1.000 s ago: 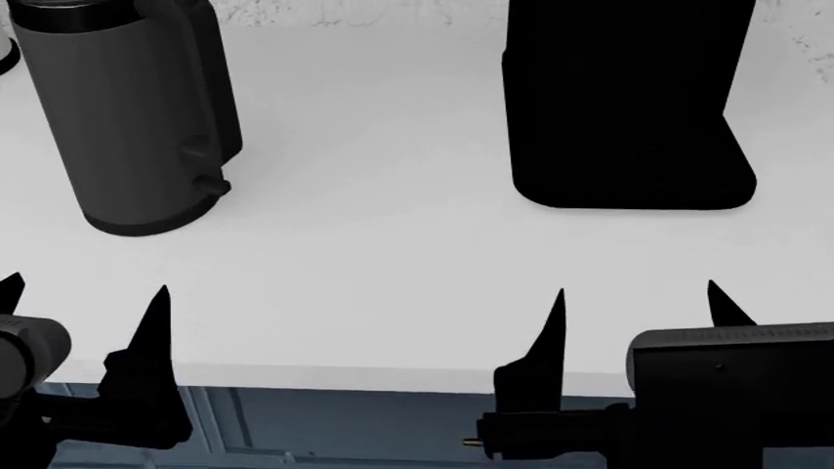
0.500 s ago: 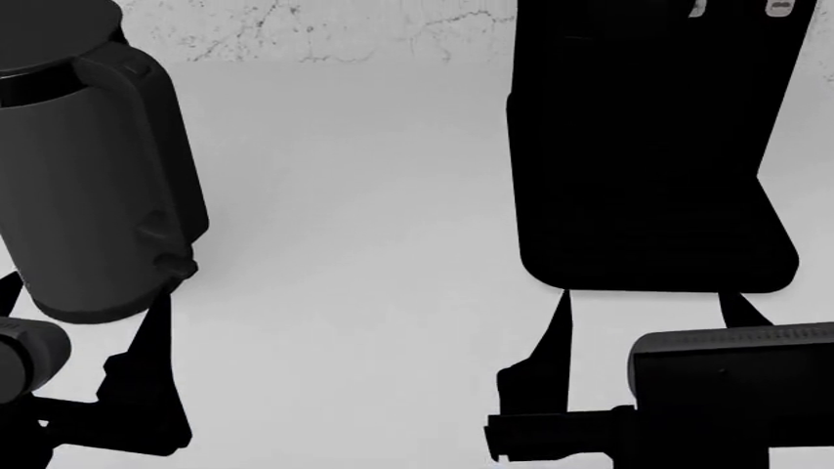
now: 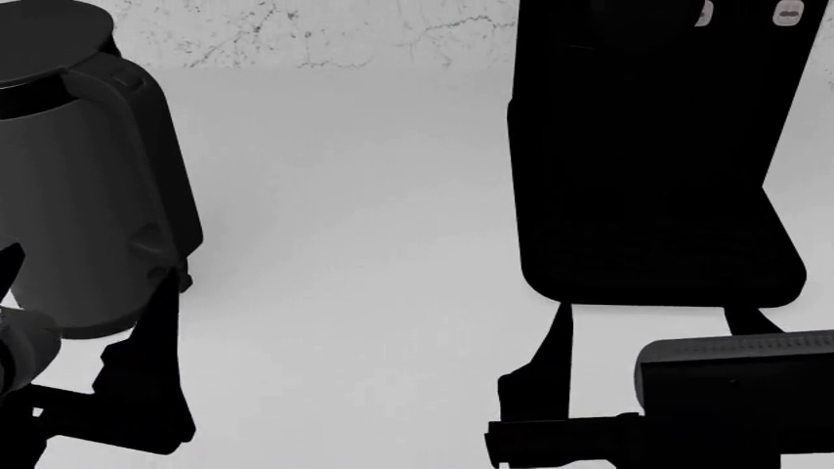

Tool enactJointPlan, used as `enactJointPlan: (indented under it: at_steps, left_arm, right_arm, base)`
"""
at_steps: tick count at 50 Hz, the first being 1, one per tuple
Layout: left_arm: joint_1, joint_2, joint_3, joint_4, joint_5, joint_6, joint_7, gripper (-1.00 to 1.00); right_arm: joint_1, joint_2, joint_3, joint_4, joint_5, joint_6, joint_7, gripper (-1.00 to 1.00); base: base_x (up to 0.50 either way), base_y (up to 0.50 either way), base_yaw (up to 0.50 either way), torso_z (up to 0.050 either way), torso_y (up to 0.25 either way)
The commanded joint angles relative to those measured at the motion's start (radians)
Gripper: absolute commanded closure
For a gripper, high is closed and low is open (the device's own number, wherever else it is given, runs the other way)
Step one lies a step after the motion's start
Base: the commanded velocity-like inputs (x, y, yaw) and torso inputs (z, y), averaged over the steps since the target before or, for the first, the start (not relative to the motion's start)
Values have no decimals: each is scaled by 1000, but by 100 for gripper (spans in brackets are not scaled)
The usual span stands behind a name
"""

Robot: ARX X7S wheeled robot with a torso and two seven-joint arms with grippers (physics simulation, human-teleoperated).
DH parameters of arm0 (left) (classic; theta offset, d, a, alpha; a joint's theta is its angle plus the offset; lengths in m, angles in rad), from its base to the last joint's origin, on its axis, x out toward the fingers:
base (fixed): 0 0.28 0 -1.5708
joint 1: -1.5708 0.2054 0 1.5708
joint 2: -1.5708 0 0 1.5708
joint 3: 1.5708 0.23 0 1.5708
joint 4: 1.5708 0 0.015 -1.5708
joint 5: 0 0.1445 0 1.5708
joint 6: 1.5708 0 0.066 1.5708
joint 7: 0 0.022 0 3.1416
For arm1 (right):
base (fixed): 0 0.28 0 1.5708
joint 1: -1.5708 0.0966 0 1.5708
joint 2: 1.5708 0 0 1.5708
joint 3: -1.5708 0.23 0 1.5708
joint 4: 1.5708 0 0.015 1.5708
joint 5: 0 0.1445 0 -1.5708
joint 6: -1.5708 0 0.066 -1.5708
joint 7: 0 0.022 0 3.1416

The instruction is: Press the button to open the lid of the electric kettle.

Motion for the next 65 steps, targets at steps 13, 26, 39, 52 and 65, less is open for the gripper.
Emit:
enactJointPlan:
  at_steps: [13, 26, 39, 52, 65]
  left_arm:
    - [-563, -225, 168, -440, -795, 28, -649, -100]
    - [-800, -262, 277, -809, -826, 1, -505, -100]
    - [-1048, -303, 406, -1003, -715, -60, -347, -100]
    - [-1239, -258, 847, -1303, -128, 103, 324, -100]
    - [-1196, -211, 901, -1400, -87, 159, 378, 100]
  right_arm:
    - [14, 5, 25, -13, 53, 43, 22, -100]
    - [13, 8, -25, 4, 58, 30, 44, -100]
    - [3, 13, -52, 23, 57, 8, 58, -100]
    - [-17, 26, -63, 44, 56, -26, 57, -100]
    - [-14, 26, -63, 52, 68, -30, 66, -100]
  base:
    - [0, 0, 0, 0, 0]
    - [0, 0, 0, 0, 0]
    - [0, 0, 0, 0, 0]
    - [0, 0, 0, 0, 0]
    - [0, 0, 0, 0, 0]
